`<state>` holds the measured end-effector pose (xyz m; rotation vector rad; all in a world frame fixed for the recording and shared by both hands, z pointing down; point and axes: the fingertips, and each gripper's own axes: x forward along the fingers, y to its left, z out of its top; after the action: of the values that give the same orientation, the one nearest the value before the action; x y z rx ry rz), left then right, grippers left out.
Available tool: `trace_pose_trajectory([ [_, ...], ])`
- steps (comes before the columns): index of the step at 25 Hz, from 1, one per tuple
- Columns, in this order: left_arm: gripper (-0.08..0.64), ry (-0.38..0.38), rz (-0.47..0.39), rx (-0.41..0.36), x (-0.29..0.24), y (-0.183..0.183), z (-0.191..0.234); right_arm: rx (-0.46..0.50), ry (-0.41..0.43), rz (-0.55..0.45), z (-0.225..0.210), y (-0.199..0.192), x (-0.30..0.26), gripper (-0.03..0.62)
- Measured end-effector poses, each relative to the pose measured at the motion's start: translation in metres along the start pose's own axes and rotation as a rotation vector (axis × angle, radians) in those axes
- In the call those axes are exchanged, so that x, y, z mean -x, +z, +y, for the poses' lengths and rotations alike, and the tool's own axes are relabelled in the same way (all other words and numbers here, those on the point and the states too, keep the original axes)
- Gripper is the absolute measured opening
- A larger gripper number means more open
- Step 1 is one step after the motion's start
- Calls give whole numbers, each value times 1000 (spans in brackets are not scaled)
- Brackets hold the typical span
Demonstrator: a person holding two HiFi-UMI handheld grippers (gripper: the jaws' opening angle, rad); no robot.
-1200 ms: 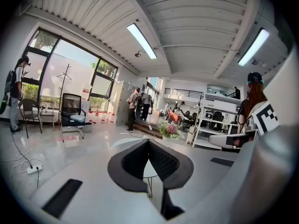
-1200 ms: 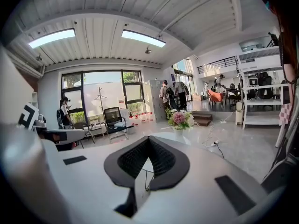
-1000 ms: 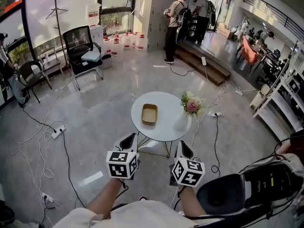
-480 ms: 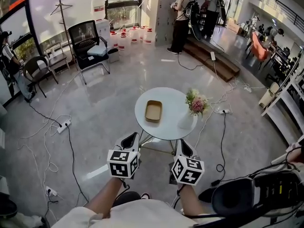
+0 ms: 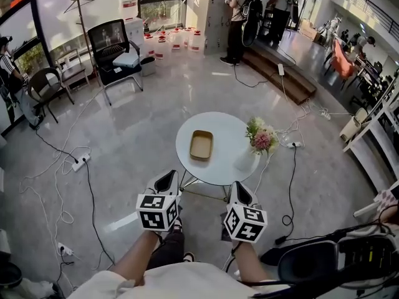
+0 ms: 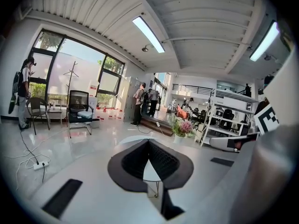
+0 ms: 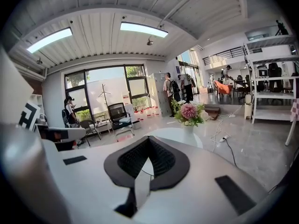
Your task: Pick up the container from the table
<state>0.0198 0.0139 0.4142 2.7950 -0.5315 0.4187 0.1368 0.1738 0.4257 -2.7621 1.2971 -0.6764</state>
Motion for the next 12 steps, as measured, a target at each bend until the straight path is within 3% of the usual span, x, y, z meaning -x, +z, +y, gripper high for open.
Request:
trace_pose_trajectory([
  [12, 17, -17, -20, 5, -71, 31, 33, 46, 45, -23, 25, 39, -78, 25],
])
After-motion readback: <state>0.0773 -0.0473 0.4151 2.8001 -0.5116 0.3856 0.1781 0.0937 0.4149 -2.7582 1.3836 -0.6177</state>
